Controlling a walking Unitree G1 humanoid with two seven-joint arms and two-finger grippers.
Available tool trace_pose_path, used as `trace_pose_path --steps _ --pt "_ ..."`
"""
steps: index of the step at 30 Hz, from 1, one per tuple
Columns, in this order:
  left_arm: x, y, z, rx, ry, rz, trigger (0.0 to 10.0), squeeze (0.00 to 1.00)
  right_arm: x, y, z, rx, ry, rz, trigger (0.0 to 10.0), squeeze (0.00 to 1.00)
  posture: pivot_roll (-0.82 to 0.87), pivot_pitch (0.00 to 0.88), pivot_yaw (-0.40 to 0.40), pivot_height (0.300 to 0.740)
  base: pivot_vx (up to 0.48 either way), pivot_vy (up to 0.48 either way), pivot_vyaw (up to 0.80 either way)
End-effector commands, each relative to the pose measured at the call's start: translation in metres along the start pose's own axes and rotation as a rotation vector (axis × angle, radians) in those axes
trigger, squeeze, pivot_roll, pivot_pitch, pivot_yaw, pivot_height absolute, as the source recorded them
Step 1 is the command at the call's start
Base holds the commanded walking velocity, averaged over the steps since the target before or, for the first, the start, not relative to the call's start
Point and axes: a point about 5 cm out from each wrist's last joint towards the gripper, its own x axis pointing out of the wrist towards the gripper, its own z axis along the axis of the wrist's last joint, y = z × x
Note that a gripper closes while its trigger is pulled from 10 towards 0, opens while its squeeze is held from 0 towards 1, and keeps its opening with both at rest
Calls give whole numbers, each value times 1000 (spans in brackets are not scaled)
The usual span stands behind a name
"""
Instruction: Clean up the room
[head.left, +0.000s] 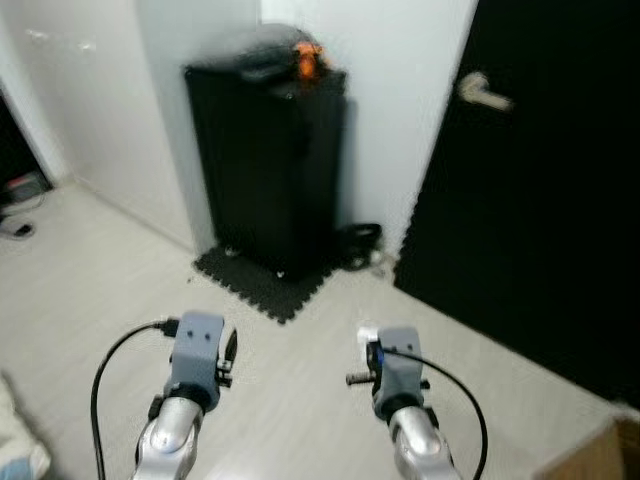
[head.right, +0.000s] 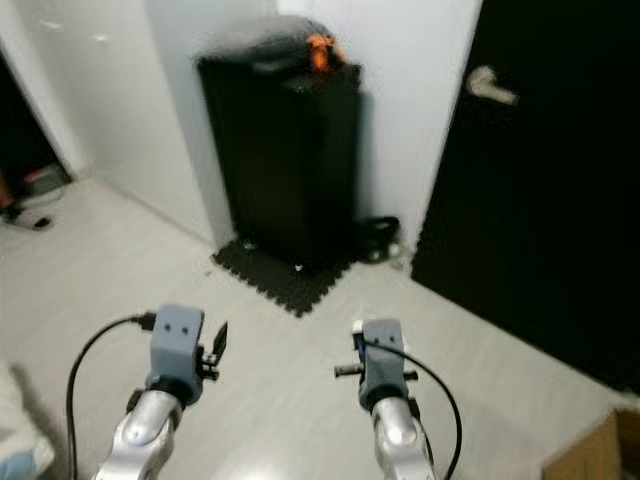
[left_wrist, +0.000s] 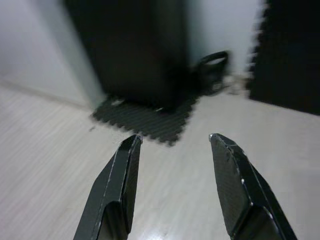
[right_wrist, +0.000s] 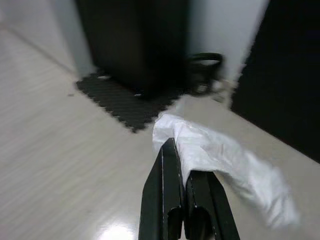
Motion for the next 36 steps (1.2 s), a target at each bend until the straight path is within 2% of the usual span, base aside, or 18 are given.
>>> trace_pose_path --steps 1,36 --pt "-1 1 -2 3 11 2 10000 0 -3 -1 -7 3 29 -8 10000 0 29 85 15 740 0 0 -800" --pt "-2 0 -3 -4 15 13 10000 0 -2 -2 -9 -9 36 8 10000 0 29 60 1 740 0 0 -800"
